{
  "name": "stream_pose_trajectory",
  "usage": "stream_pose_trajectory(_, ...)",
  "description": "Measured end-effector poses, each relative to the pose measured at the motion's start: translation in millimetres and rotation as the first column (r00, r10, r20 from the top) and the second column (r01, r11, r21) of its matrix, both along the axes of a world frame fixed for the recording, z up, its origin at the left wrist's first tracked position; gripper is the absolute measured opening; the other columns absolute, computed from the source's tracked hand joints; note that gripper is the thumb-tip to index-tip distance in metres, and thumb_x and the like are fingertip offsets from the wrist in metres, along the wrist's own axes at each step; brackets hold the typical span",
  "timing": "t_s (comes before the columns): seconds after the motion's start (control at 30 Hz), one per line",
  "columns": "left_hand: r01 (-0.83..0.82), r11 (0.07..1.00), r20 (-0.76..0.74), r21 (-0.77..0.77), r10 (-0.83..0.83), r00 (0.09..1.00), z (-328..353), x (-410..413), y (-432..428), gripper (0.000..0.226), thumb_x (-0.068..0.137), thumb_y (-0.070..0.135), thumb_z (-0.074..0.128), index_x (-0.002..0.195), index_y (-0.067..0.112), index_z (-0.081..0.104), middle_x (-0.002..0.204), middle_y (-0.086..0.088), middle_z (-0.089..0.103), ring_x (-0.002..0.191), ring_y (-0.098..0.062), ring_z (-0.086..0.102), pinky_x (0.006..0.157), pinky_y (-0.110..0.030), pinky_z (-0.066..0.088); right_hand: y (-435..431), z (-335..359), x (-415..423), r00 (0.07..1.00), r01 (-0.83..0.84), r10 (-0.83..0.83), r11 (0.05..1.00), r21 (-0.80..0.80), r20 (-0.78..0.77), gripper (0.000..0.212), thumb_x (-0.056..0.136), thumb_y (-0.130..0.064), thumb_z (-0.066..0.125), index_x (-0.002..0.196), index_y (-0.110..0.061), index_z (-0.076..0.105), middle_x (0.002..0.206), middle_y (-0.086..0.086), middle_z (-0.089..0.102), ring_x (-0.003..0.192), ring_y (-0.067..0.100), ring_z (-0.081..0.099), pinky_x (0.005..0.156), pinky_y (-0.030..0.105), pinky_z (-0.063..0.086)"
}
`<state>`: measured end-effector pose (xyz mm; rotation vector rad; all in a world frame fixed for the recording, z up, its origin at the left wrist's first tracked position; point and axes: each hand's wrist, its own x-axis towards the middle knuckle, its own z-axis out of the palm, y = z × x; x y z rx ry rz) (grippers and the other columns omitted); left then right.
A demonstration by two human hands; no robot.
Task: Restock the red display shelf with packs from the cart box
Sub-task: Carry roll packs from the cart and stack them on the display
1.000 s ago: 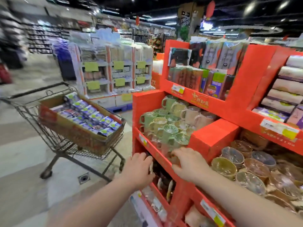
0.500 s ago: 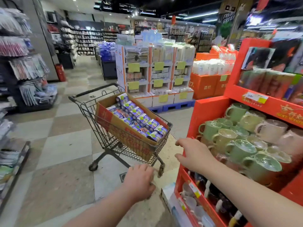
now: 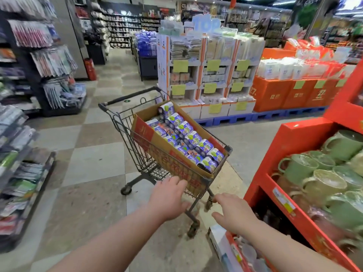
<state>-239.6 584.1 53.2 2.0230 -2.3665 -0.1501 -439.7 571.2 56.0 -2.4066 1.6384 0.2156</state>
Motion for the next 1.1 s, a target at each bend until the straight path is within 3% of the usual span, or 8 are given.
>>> stream_pose_trajectory(0.17, -0.016, 0.999, 0.044, -0.034, 0.018, 0.999, 14.1, 11.6, -72.9, 0.057, 0.089, 0.05, 0.05, 0.136, 0.02, 0.038, 0.13, -0.002, 0.046, 0.123, -0.025, 0.042, 0.102, -0.039, 0.036, -58.6, -17.0, 13.4, 1.0, -0.023, 0.023, 0.998, 0.055, 0.003, 0.034, 0.089, -0.035, 0.048, 0.119, -0.021, 0.053, 0.122, 0.004, 0.056, 0.117, 0.026, 0.05, 0.094, 0.036, 0.044)
stream_pose_trajectory(0.37, -0.036, 0.999, 0.046, 0.001, 0.036, 0.998, 15.3, 12.8, -163.1, 0.06, 0.091, 0.051, 0.047, 0.141, 0.022, 0.034, 0.139, -0.001, 0.04, 0.129, -0.024, 0.038, 0.105, -0.038, 0.035, -149.5, -21.7, 15.2, 0.999, -0.036, 0.035, 0.996, 0.083, 0.019, 0.04, 0.086, -0.035, 0.049, 0.125, -0.024, 0.051, 0.126, 0.002, 0.055, 0.119, 0.026, 0.05, 0.095, 0.036, 0.043)
stream_pose_trajectory(0.5, -0.061, 0.997, 0.047, 0.055, 0.058, 0.997, -1.1, 13.1, -205.3, 0.06, 0.09, 0.052, 0.046, 0.141, 0.024, 0.032, 0.138, 0.0, 0.041, 0.127, -0.023, 0.039, 0.103, -0.038, 0.035, -210.5, -16.5, 15.6, 0.998, -0.038, 0.036, 0.998, 0.043, 0.049, 0.033, 0.085, -0.037, 0.051, 0.115, -0.023, 0.053, 0.119, 0.002, 0.057, 0.115, 0.026, 0.053, 0.089, 0.034, 0.043)
stream_pose_trajectory(0.7, -0.044, 0.982, 0.065, 0.183, 0.032, 0.997, -31.0, 16.3, -246.6, 0.067, 0.091, 0.052, 0.045, 0.147, 0.021, 0.026, 0.145, -0.002, 0.036, 0.133, -0.025, 0.034, 0.107, -0.04, 0.033, -289.9, 2.1, 19.5, 0.997, -0.01, 0.014, 0.999, -0.047, 0.08, 0.039, 0.089, -0.038, 0.051, 0.126, -0.024, 0.05, 0.125, 0.002, 0.056, 0.118, 0.024, 0.052, 0.088, 0.031, 0.043)
stream_pose_trajectory(0.9, 0.036, 0.963, 0.071, 0.266, -0.057, 0.996, -54.5, 25.5, -309.3, 0.056, 0.089, 0.051, 0.045, 0.135, 0.021, 0.038, 0.136, -0.004, 0.043, 0.127, -0.027, 0.039, 0.104, -0.041, 0.034, -360.7, 1.6, 24.0, 0.993, 0.072, -0.066, 0.995, -0.066, 0.096, 0.045, 0.088, -0.044, 0.055, 0.129, -0.027, 0.049, 0.131, -0.001, 0.054, 0.12, 0.023, 0.051, 0.094, 0.035, 0.045)
stream_pose_trajectory(1.1, 0.154, 0.925, 0.076, 0.348, -0.191, 0.979, -70.4, 47.7, -392.6, 0.056, 0.093, 0.046, 0.044, 0.141, 0.02, 0.031, 0.136, -0.005, 0.042, 0.128, -0.028, 0.039, 0.103, -0.043, 0.035, -413.3, -31.4, 30.9, 0.97, 0.241, -0.242, 0.97, 0.035, 0.035, 0.043, 0.088, -0.041, 0.052, 0.128, -0.025, 0.05, 0.129, 0.004, 0.054, 0.119, 0.026, 0.053, 0.091, 0.034, 0.046)
